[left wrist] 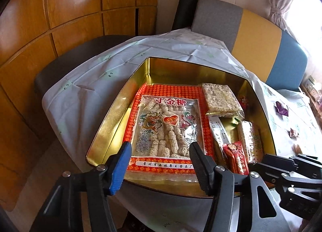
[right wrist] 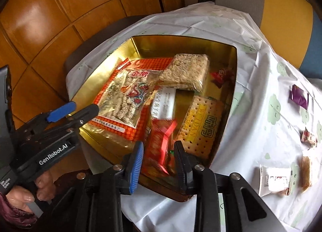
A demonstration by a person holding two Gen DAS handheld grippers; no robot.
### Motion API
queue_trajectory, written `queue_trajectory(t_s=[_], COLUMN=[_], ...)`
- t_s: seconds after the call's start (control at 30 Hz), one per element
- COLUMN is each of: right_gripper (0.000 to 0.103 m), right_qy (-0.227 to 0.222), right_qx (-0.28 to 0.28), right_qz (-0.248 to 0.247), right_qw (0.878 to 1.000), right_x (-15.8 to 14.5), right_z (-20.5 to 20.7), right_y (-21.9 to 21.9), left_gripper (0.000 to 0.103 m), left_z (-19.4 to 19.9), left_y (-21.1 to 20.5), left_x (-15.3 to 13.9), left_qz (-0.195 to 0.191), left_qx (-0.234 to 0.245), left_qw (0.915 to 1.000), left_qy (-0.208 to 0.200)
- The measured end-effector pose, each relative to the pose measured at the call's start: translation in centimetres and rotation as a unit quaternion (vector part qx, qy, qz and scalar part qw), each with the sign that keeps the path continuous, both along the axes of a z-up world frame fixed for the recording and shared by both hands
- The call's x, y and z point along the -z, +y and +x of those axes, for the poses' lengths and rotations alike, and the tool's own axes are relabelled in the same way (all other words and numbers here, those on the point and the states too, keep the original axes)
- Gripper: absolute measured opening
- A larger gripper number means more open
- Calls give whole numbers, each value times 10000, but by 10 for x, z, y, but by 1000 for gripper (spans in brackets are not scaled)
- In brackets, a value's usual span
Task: Organize snacks
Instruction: 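Lower the red packet into the gold box and open the right tool, then move the left tool toward the purple candy packet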
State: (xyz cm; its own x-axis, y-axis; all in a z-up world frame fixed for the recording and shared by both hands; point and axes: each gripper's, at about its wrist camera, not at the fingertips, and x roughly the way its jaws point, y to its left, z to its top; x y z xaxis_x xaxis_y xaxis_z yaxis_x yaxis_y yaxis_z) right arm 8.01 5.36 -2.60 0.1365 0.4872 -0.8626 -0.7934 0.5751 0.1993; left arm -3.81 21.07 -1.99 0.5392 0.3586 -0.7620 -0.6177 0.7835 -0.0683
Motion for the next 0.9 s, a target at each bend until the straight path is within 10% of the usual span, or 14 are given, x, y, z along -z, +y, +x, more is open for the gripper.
queue_trajectory(t_s=[0.43,0.9], right_gripper=[33,39], right_qy=[-708,-1408], right_qx=[602,1305], right_qz=[174,-1281], right_qw=[9955,9730], right_x=[-24,-13], right_z=[1,62], right_y=[-57,-168], left_gripper=[55,55], left_z=[7,8], left_y=[-21,-42], left_x=[2,-3], left_qz=[130,289], left_qx=[345,670], left_qw=[9993,9972], left_qy=[113,132])
